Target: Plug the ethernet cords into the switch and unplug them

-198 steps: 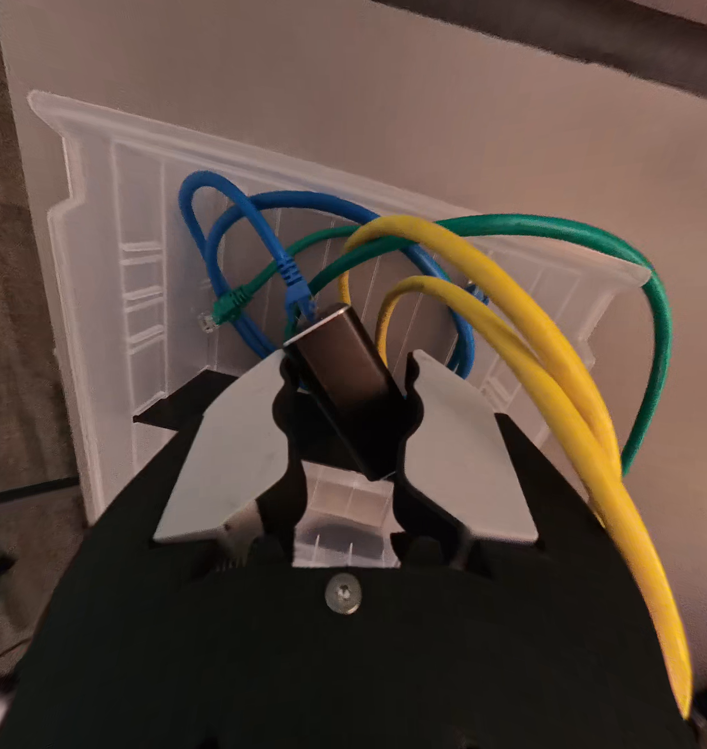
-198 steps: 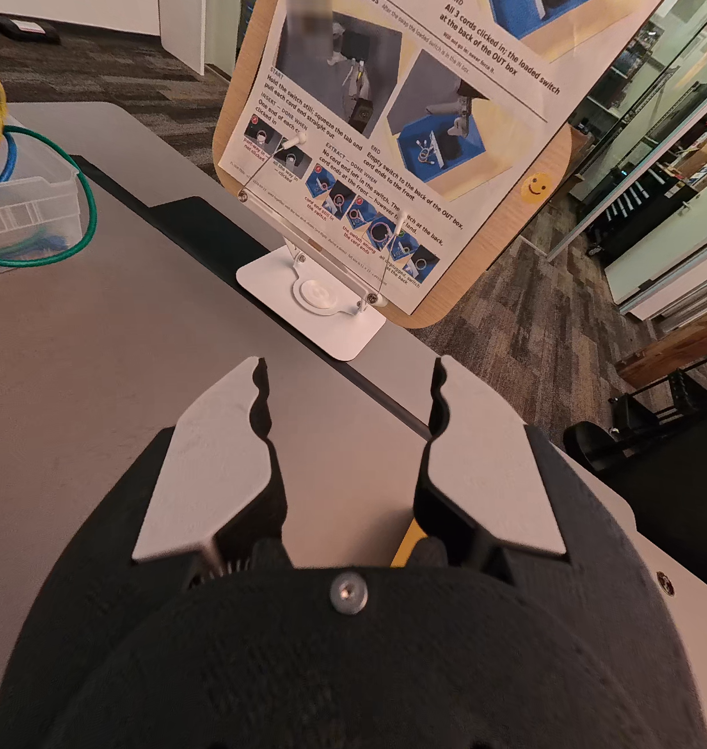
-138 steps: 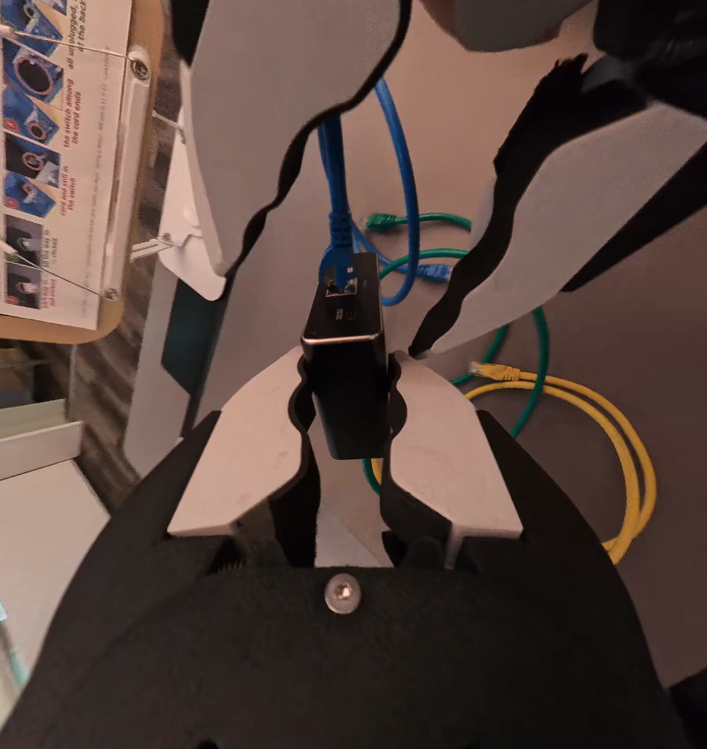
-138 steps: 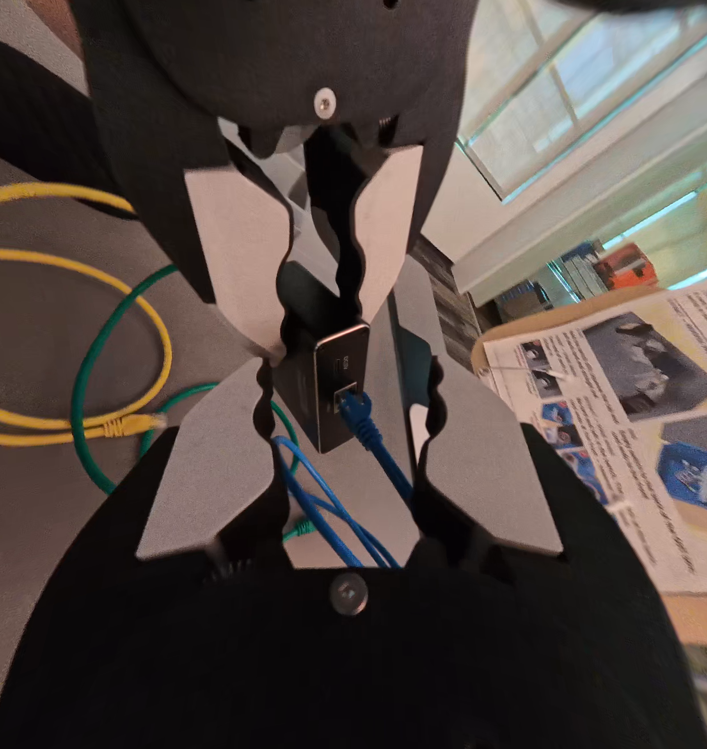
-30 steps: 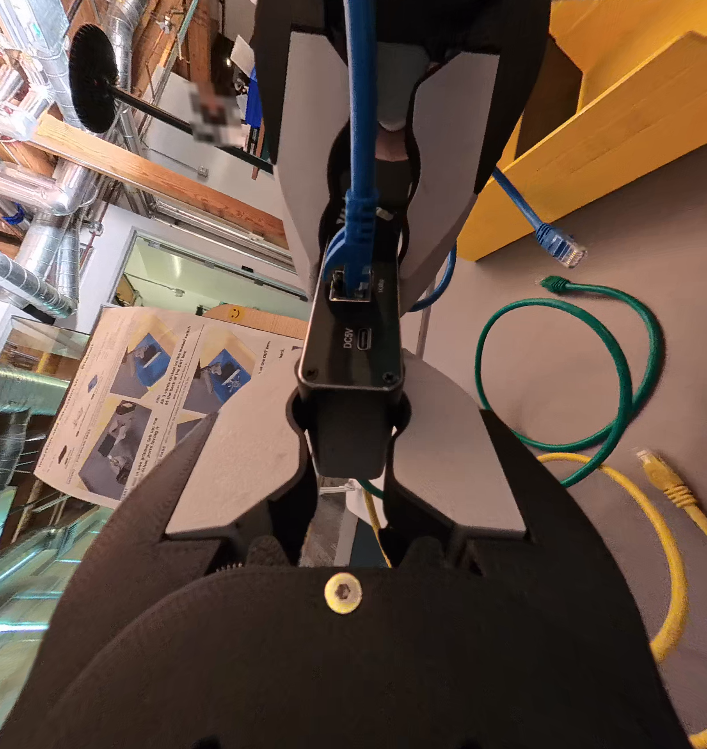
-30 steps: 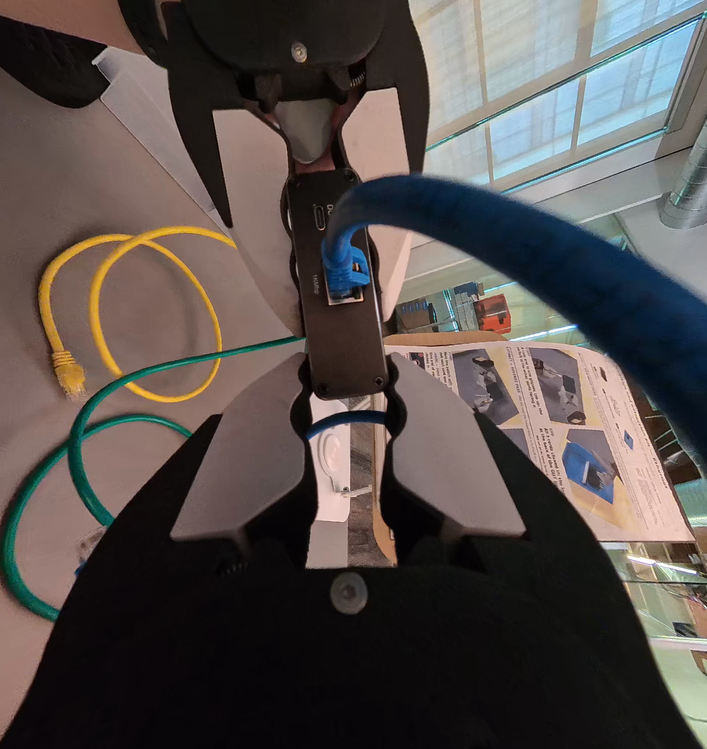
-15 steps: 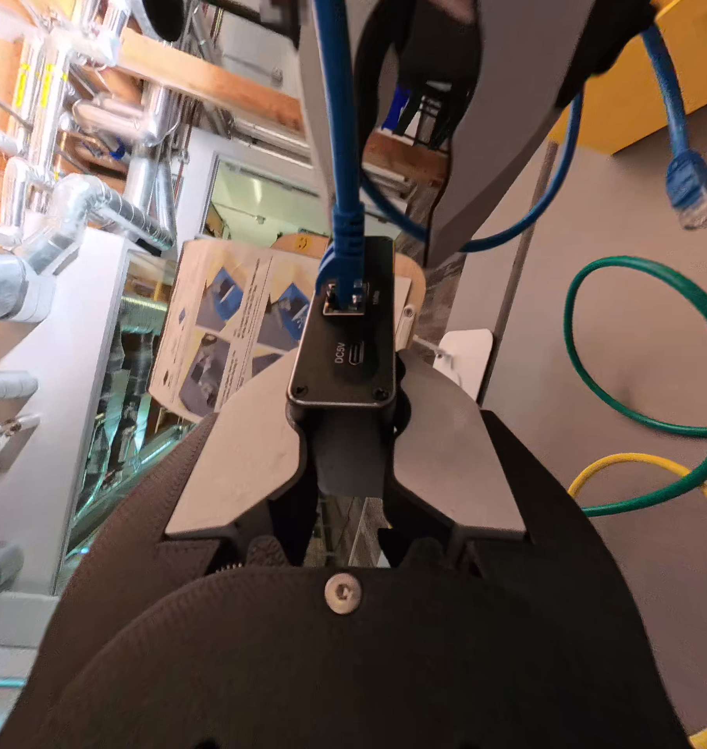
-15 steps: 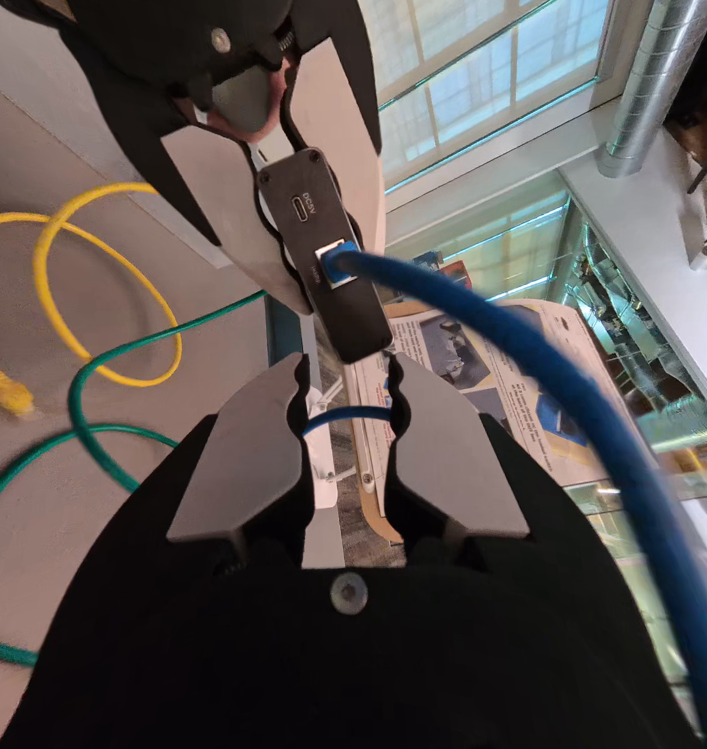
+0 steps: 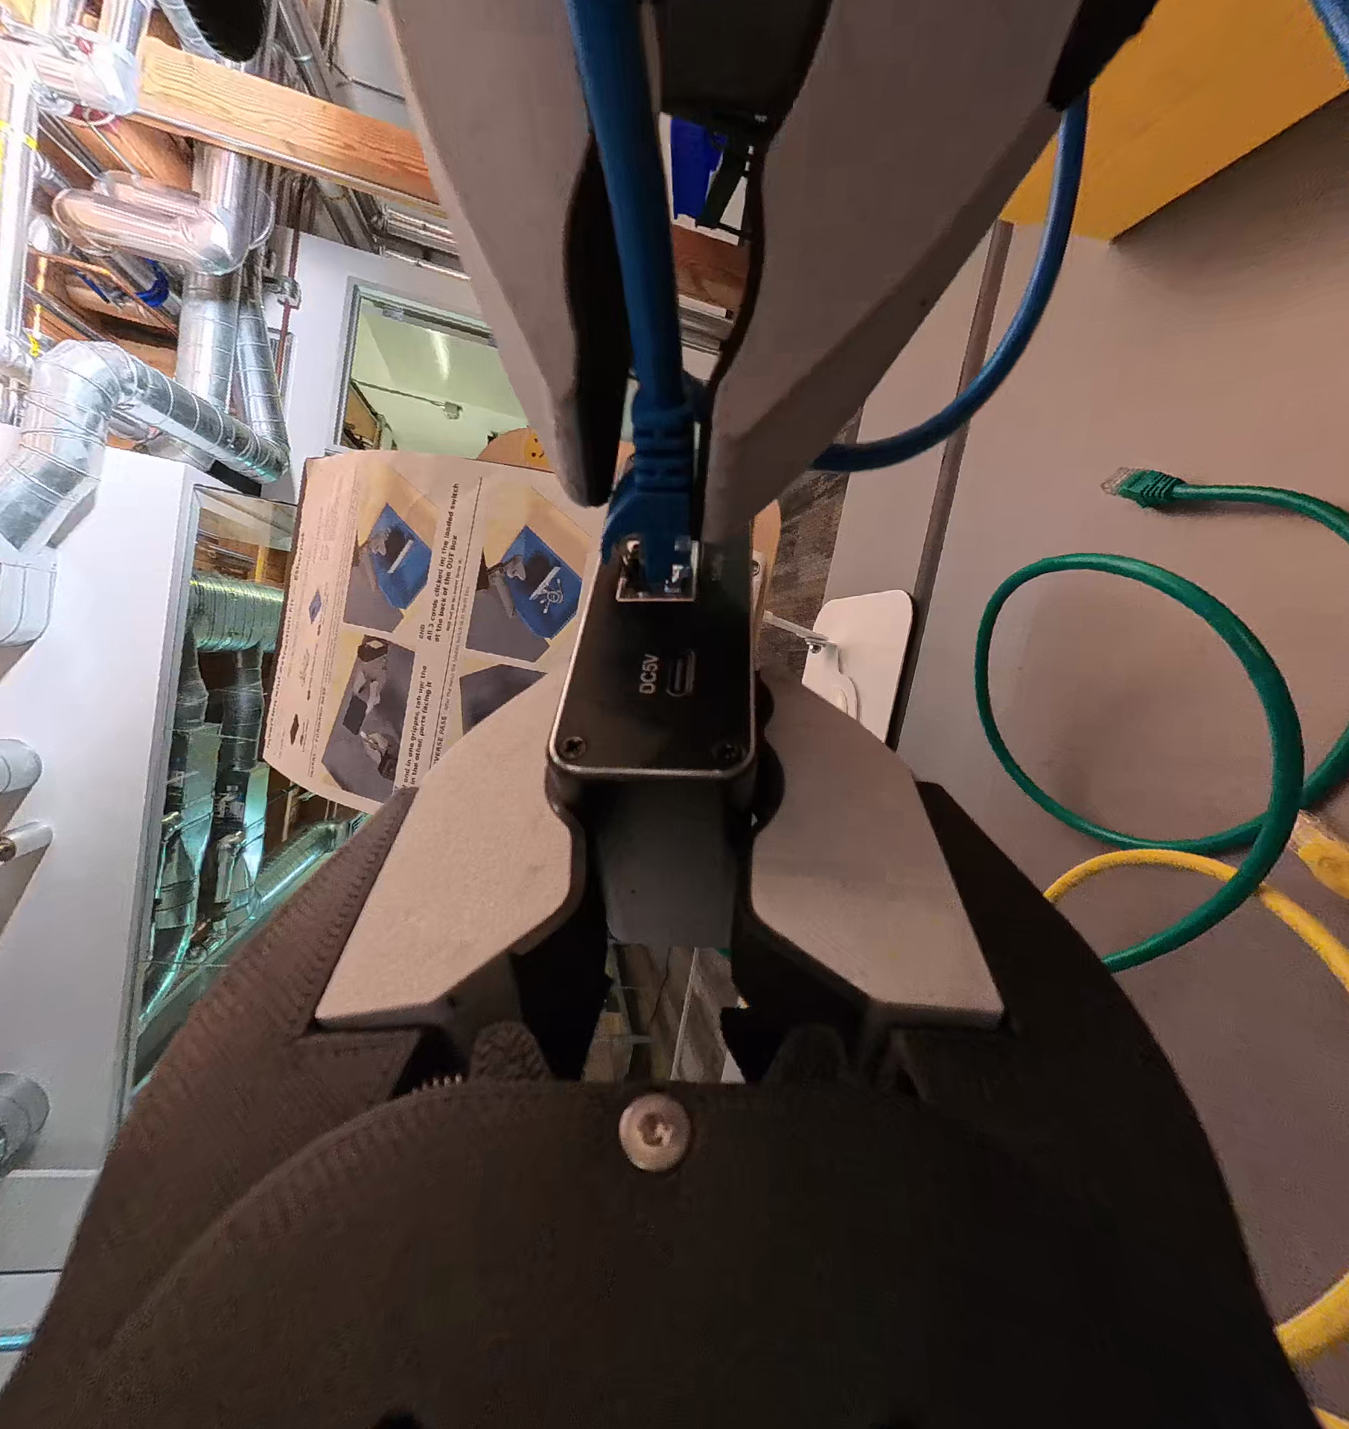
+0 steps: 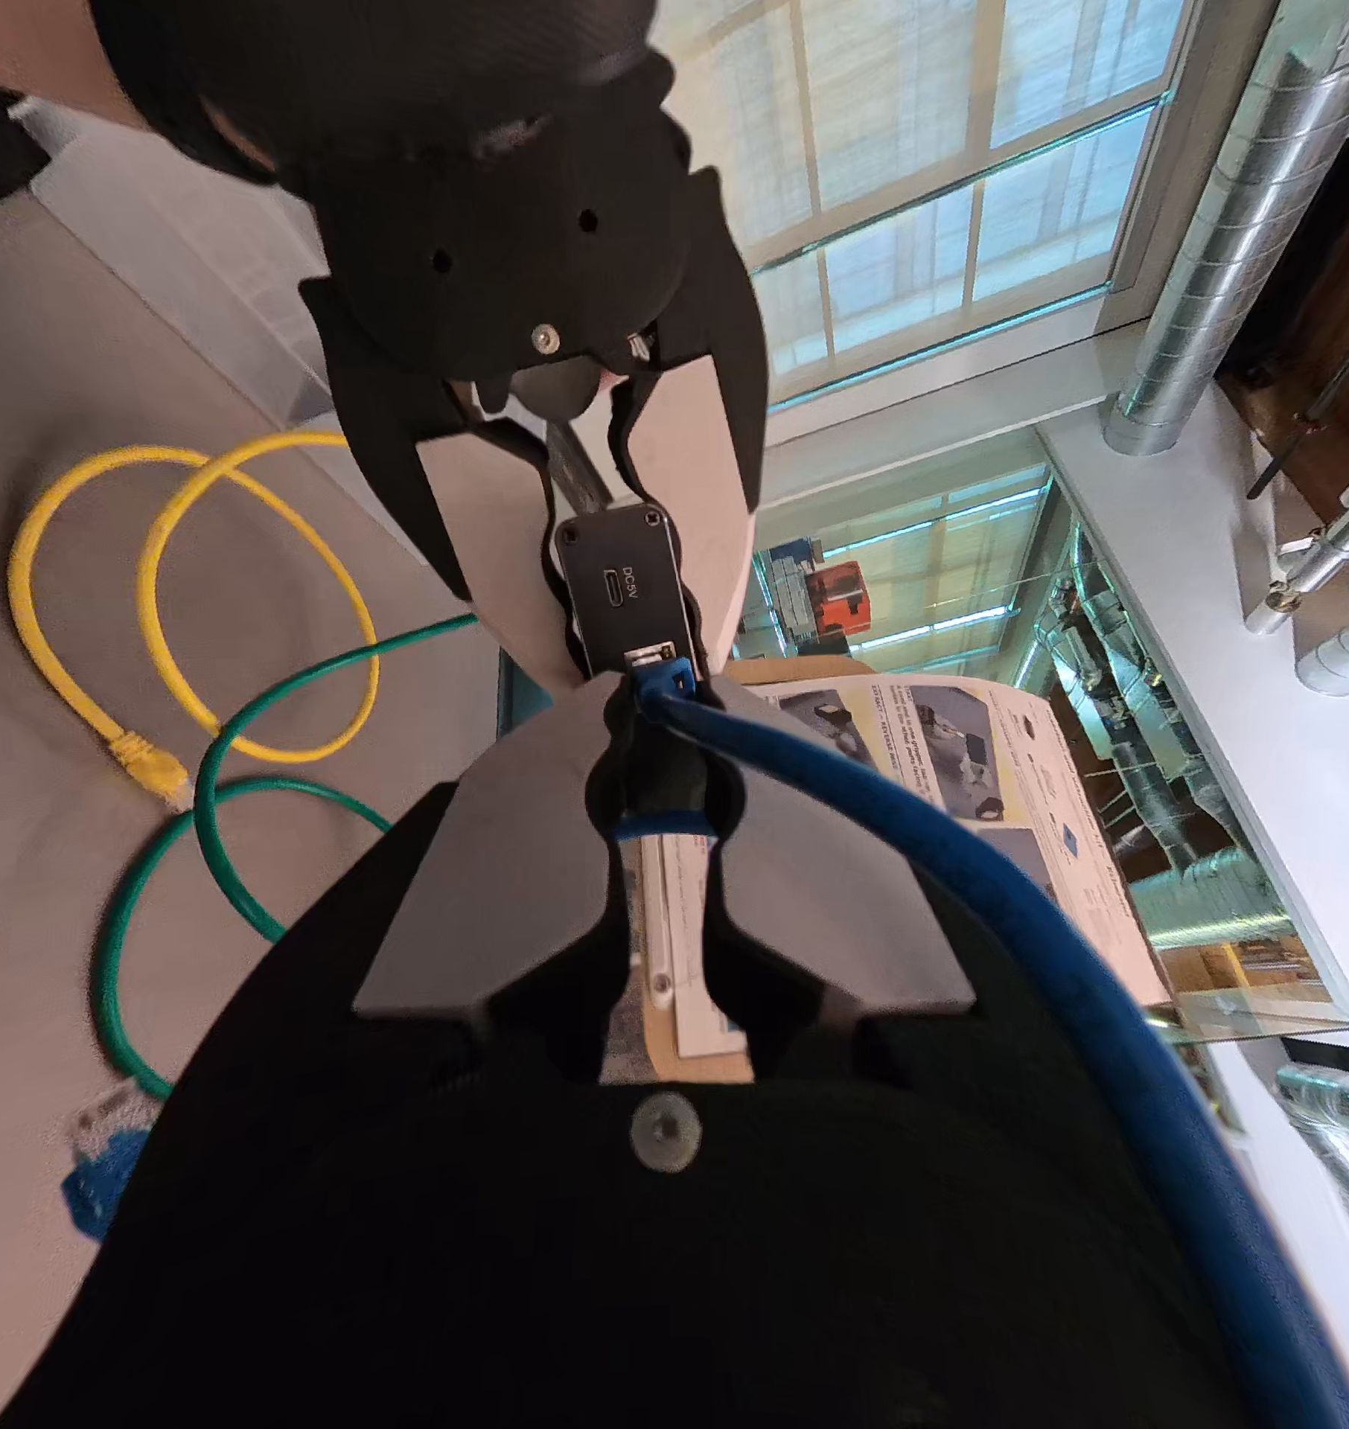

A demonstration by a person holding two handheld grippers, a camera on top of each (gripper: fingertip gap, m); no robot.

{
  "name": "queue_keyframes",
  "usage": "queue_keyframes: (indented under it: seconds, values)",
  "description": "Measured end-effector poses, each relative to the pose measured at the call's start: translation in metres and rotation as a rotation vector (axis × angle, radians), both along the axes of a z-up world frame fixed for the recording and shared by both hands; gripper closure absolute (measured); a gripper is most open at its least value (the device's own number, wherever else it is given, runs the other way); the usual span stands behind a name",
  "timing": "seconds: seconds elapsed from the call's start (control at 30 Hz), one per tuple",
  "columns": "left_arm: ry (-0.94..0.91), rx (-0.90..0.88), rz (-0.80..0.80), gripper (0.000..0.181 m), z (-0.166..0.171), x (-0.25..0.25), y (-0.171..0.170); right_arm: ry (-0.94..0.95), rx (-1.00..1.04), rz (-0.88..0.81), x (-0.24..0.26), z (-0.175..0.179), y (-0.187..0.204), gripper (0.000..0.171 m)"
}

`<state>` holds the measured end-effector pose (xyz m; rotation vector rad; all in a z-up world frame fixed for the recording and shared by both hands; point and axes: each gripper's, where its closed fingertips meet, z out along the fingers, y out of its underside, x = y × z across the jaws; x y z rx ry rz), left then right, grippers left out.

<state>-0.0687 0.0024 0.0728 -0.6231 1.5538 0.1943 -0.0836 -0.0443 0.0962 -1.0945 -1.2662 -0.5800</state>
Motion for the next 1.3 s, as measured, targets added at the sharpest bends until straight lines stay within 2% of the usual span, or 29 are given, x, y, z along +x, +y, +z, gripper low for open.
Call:
queue_keyframes:
  seconds: [0.03,0.3,0.63,0.97,1.3]
  values:
    - [0.005,0.005,0.000,0.144,-0.001,0.000,0.000,-0.027,0.005,-0.017,0.000,-0.001,0.000,0.155]
    - [0.065,0.025,-0.006,0.145,-0.010,0.001,-0.004,-0.155,-0.001,-0.079,0.000,-0.013,0.002,0.156]
    - [0.094,0.059,-0.006,0.143,-0.017,0.006,0.001,-0.145,-0.131,-0.186,0.005,-0.025,0.004,0.156]
    - [0.211,-0.114,-0.091,0.142,-0.053,0.020,-0.001,-0.089,-0.389,-0.213,0.018,-0.055,0.001,0.156]
    - [0.247,-0.202,-0.127,0.142,-0.066,0.027,-0.009,-0.085,-0.467,-0.225,0.025,-0.062,-0.005,0.156]
